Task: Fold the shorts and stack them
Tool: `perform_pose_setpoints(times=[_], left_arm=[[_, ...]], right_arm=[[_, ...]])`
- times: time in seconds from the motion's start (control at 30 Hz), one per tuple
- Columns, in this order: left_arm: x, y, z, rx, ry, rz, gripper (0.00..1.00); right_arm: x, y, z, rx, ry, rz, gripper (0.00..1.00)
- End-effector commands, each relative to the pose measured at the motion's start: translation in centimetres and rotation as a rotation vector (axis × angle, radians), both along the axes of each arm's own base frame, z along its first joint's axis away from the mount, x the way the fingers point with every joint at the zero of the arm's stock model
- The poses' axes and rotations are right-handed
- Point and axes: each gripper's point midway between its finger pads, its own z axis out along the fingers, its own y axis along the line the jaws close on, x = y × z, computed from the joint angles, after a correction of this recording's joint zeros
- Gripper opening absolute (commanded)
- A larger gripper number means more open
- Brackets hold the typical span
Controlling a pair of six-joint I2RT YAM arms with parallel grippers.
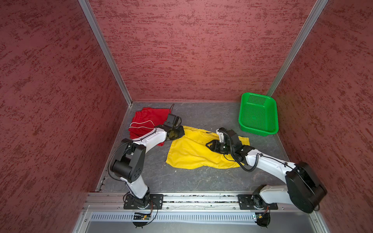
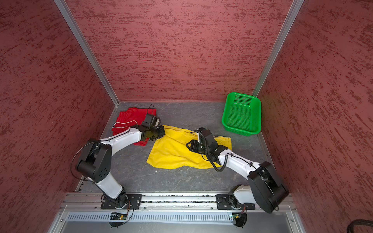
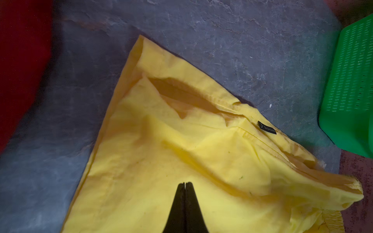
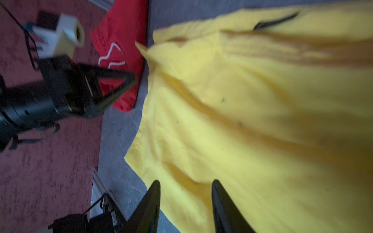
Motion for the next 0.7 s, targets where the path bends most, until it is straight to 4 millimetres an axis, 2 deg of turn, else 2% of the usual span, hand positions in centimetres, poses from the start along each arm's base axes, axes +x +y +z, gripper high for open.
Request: perform_pose_setpoints(times=[0.0, 0.17, 0.27, 0.4, 0.47, 0.53, 0.6, 0.67], left_arm=[[1.5, -1.7, -1.1, -0.012, 0.006, -0.041, 0.0], [4.4, -2.2, -2.5, 0.002, 0.007, -0.02, 0.0], [6.4, -2.0, -3.3, 0.003, 0.013, 0.002, 0.0], [8.8, -1.1, -4.5, 0.016, 0.016, 0.037, 0.0], [9.7, -0.6, -5.0, 0.026, 0.028, 0.045, 0.0], [10.4, -0.3, -5.3, 0.038, 0.031, 0.045, 0.0], [10.9, -0.2, -4.7, 0.034, 0.023, 0.045, 0.02], [11.0, -0.2, -3.3, 0.026, 0.002, 0.042, 0.03]], right_arm=[[0.5, 2.2, -0.6, 0.035, 0.013, 0.01, 0.41], [-1.1, 2.3, -5.1, 0.013, 0.109, 0.015, 0.33], [-3.4, 2.0, -7.6, -0.024, 0.177, 0.036, 0.28], [-6.9, 1.0, -9.9, -0.086, 0.249, 0.048, 0.26], [-8.0, 0.4, -10.3, -0.091, 0.265, 0.036, 0.26], [-8.2, 0.0, -10.2, -0.09, 0.259, 0.02, 0.27], [-7.3, 0.3, -9.3, -0.097, 0.227, 0.011, 0.35], [-5.7, 1.2, -7.5, -0.094, 0.178, 0.01, 0.42]])
